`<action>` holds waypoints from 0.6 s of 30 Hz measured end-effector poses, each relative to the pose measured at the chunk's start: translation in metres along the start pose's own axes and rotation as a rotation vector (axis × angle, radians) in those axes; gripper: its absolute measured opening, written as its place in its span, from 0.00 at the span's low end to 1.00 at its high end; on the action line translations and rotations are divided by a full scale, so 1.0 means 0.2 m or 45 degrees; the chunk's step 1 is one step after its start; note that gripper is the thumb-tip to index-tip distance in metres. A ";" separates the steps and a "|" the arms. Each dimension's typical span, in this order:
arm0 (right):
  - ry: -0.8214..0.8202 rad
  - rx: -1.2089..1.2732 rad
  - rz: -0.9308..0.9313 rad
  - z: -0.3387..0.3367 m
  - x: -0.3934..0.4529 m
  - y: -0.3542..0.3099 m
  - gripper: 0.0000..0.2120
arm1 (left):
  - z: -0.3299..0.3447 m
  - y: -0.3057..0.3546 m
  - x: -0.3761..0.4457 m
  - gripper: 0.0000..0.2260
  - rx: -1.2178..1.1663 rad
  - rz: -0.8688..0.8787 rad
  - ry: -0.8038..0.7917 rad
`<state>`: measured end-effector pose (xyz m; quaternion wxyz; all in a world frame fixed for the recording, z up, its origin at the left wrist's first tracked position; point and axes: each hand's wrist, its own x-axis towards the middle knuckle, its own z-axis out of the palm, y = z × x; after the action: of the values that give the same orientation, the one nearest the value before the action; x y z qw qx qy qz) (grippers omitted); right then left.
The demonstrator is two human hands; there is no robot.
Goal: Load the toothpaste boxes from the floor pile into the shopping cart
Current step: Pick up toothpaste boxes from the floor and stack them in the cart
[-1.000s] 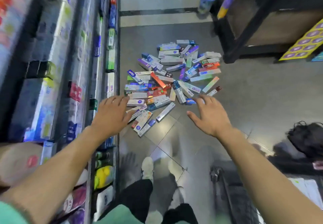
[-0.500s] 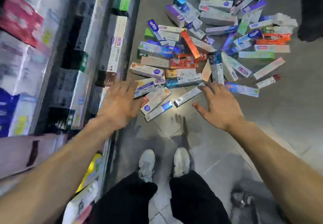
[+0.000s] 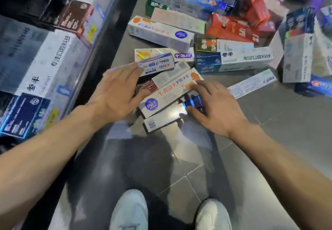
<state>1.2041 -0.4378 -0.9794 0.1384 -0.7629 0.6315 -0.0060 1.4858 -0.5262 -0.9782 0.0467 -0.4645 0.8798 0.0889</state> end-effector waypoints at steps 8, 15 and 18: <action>-0.049 -0.065 -0.200 0.08 0.00 -0.02 0.32 | 0.18 0.00 -0.11 0.34 -0.058 0.038 0.003; -0.151 -0.078 -0.278 0.23 0.06 -0.05 0.30 | 0.24 -0.03 -0.24 0.32 -0.119 -0.053 0.000; -0.172 -0.093 -0.254 0.28 0.08 -0.05 0.29 | 0.21 -0.10 -0.27 0.33 -0.121 -0.098 0.029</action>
<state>1.2272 -0.4402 -1.0347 0.1514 -0.8251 0.5416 0.0546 1.5336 -0.4855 -1.0120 0.0180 -0.5008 0.8565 0.1235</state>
